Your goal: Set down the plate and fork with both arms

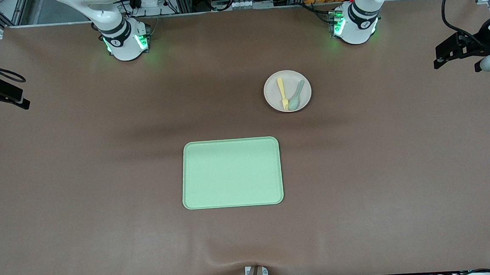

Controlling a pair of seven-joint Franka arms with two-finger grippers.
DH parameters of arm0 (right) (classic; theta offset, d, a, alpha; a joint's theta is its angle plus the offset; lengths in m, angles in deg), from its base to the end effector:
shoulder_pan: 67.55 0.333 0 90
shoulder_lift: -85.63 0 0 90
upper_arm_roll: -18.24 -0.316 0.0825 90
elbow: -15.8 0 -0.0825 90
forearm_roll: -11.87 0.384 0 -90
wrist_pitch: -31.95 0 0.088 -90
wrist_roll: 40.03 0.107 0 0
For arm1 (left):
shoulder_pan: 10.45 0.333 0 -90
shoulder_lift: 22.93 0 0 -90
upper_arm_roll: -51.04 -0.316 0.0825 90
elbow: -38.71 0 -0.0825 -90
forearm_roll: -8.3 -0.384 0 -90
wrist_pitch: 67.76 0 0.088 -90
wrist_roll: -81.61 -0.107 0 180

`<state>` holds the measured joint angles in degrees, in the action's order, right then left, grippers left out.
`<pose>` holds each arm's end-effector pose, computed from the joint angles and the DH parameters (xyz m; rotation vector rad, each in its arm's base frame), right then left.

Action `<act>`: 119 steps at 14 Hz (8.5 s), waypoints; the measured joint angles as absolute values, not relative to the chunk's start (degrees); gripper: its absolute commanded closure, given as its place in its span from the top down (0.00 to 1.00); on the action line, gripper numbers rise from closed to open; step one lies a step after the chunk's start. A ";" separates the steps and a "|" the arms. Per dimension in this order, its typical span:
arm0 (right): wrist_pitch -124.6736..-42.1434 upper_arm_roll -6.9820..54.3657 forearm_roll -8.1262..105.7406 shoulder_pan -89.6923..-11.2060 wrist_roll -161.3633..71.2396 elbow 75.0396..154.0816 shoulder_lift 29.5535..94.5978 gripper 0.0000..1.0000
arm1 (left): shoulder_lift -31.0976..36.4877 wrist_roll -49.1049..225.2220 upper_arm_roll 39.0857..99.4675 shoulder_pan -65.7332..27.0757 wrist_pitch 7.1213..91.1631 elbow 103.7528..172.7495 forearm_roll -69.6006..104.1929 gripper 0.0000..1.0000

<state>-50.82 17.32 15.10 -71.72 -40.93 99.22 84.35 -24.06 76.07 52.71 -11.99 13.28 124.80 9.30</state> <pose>0.5481 -0.0246 0.6550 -3.0832 0.0537 0.0488 0.5310 -0.0321 0.6537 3.1123 -0.2414 -0.1063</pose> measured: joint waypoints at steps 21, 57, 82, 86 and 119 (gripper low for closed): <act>-50.47 17.35 15.11 -71.76 -40.93 99.26 84.34 1.00 | -16.26 77.67 54.50 -20.14 18.10 134.42 13.62 1.00; -50.09 17.36 15.11 -72.34 -40.93 99.28 84.29 1.00 | 0.05 95.16 56.08 -37.97 48.03 160.43 13.66 1.00; -50.01 17.36 15.12 -72.41 -40.93 99.28 84.29 1.00 | 3.20 95.09 56.31 -40.19 47.47 159.76 13.61 0.00; -50.01 17.36 15.12 -72.42 -40.93 99.28 84.29 1.00 | 2.01 91.98 56.11 -38.46 43.33 154.11 13.58 0.00; -49.98 17.38 15.14 -72.82 -40.93 99.32 84.28 1.00 | 25.41 90.08 56.63 -35.75 56.55 114.97 27.54 0.00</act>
